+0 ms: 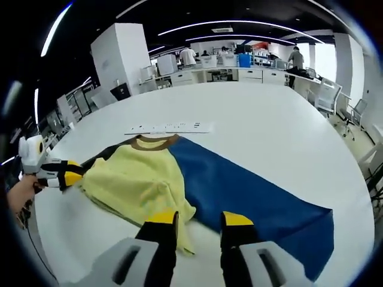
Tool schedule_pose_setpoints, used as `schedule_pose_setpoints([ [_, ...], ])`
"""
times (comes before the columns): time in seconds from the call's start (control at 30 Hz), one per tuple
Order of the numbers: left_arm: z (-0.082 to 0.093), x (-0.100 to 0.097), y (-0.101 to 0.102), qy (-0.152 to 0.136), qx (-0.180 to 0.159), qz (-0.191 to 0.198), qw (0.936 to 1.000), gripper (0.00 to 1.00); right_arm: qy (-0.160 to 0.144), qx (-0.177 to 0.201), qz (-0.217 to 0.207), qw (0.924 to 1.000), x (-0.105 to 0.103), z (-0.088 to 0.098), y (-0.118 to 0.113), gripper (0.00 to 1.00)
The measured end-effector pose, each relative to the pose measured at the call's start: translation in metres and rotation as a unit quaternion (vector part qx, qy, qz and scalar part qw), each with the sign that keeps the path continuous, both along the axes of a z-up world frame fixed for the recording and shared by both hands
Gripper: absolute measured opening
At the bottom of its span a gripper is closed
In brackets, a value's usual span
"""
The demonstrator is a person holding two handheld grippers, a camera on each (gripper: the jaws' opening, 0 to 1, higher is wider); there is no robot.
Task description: Fold the garment on the visible template until the final outline fits inside the template.
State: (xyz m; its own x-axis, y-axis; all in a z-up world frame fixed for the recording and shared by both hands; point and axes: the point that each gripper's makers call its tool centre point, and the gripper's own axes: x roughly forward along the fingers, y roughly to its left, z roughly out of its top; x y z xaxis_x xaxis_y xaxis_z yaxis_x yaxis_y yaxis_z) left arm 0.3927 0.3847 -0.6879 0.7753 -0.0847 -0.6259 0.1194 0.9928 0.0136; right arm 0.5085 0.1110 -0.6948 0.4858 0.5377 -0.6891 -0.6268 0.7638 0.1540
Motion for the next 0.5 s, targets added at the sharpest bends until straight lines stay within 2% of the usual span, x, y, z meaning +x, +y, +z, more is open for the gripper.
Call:
schedule_pose_setpoints([
  [0.17,-0.006,0.000,-0.001,0.008,-0.003,0.003,1.0000,0.16,0.007,-0.009,-0.001,0.9999,-0.005,-0.010,-0.002,0.21],
  [0.5,-0.006,0.002,-0.003,0.006,-0.006,0.007,0.9999,0.14,0.017,-0.027,0.003,0.9995,-0.019,-0.023,-0.002,0.19],
])
